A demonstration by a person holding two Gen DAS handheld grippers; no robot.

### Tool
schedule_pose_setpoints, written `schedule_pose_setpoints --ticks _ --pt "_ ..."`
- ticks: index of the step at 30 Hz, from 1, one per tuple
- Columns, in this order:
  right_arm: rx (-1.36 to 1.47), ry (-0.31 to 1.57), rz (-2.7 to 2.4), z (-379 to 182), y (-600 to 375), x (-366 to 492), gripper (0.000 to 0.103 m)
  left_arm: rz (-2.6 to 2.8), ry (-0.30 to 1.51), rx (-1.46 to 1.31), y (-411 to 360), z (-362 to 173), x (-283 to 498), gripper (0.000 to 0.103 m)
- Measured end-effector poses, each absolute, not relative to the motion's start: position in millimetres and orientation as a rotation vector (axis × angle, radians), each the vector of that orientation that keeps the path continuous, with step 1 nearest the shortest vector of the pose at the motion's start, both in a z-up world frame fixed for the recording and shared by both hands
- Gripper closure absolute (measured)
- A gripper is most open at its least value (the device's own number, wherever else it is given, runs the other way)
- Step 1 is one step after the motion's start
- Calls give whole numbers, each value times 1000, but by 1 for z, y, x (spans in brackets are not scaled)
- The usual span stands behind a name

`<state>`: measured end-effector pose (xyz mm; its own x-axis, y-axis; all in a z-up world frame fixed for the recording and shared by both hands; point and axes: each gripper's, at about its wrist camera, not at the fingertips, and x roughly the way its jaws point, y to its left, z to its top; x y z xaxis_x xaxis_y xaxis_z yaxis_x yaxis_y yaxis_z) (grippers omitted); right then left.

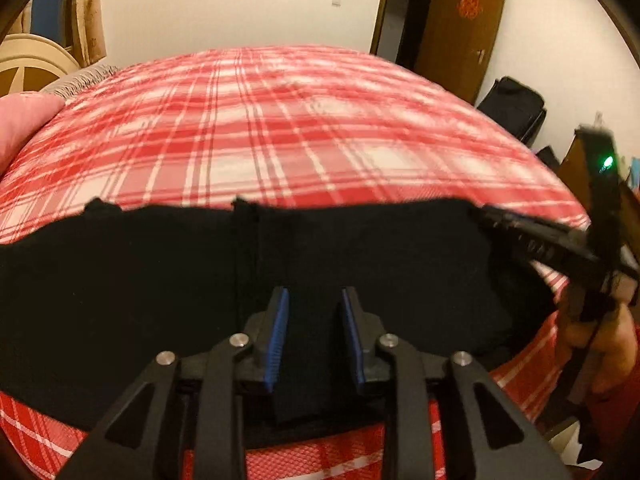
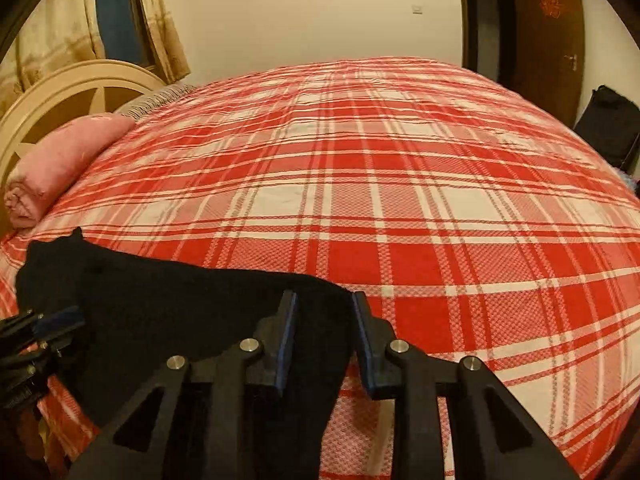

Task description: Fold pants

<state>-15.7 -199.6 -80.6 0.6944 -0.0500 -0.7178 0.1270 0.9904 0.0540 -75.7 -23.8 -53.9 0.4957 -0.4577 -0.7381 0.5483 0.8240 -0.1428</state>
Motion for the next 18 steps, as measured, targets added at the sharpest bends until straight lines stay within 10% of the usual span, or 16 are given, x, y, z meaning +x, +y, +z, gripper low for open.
schedule_pose_setpoints --ticks 9,14,18 --pt "238 722 -51 -66 -221 -50 62 -621 833 134 -23 -53 -80 69" --pt "192 634 24 -49 -185 -63 61 -545 748 61 15 -33 -78 28" --pt "92 620 97 -50 -149 -61 62 -331 704 -41 86 -26 -66 24"
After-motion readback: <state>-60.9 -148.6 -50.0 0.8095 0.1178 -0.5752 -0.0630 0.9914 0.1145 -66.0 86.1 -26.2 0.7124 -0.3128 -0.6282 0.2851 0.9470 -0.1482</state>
